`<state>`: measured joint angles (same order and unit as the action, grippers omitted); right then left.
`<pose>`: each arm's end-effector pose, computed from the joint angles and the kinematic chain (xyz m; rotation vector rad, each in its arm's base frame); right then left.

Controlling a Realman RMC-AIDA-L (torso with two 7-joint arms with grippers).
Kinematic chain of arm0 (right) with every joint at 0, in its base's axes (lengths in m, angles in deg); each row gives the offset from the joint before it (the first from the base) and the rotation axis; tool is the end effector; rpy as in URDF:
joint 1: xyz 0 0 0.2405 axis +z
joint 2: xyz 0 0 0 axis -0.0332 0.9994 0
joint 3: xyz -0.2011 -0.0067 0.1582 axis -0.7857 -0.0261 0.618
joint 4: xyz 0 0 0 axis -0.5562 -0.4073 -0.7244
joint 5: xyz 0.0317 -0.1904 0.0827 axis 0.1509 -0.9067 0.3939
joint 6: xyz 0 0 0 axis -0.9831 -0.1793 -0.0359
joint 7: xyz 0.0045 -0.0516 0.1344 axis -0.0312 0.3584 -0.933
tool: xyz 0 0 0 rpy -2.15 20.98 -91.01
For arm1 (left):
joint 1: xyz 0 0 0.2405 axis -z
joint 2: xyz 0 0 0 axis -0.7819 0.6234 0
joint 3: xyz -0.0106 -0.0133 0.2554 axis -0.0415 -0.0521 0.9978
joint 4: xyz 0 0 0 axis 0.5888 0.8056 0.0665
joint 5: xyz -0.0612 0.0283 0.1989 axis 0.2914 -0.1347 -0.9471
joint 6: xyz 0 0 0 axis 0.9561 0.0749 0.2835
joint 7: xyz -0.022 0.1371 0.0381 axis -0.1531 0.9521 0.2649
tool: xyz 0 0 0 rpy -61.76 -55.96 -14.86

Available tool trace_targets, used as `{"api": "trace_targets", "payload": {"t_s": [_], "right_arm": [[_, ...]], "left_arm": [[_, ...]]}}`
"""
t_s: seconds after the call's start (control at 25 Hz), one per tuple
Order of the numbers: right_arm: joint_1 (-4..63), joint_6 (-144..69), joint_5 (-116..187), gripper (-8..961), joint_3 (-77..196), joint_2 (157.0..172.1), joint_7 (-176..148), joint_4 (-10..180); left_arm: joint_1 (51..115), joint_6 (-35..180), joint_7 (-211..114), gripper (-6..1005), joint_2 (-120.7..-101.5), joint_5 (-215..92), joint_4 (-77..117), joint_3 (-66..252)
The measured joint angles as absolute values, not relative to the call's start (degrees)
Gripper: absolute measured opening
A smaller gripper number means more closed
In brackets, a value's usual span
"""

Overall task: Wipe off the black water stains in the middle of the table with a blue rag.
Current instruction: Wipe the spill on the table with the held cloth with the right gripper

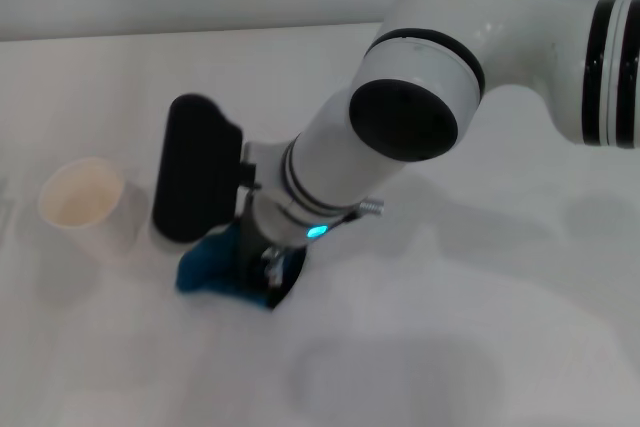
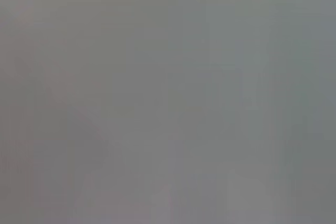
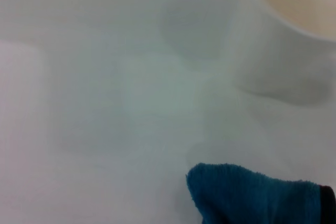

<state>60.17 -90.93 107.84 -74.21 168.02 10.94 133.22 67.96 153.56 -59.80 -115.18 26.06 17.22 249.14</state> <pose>0.1043 0.3342 -0.1730 -2.8441 0.0947 -0.6151 -0.3606 0.2554 0.0257 -1.5162 -0.3680 -0.7375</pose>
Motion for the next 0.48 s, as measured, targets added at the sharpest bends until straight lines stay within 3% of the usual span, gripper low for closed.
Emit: {"api": "trace_targets", "payload": {"t_s": [0.48], "right_arm": [[60.43,-91.23,109.04,93,-69.8,168.0,14.35,127.81]], "left_arm": [[67.56,153.6,-59.8,660,-115.27,26.06,17.22,249.14]]}}
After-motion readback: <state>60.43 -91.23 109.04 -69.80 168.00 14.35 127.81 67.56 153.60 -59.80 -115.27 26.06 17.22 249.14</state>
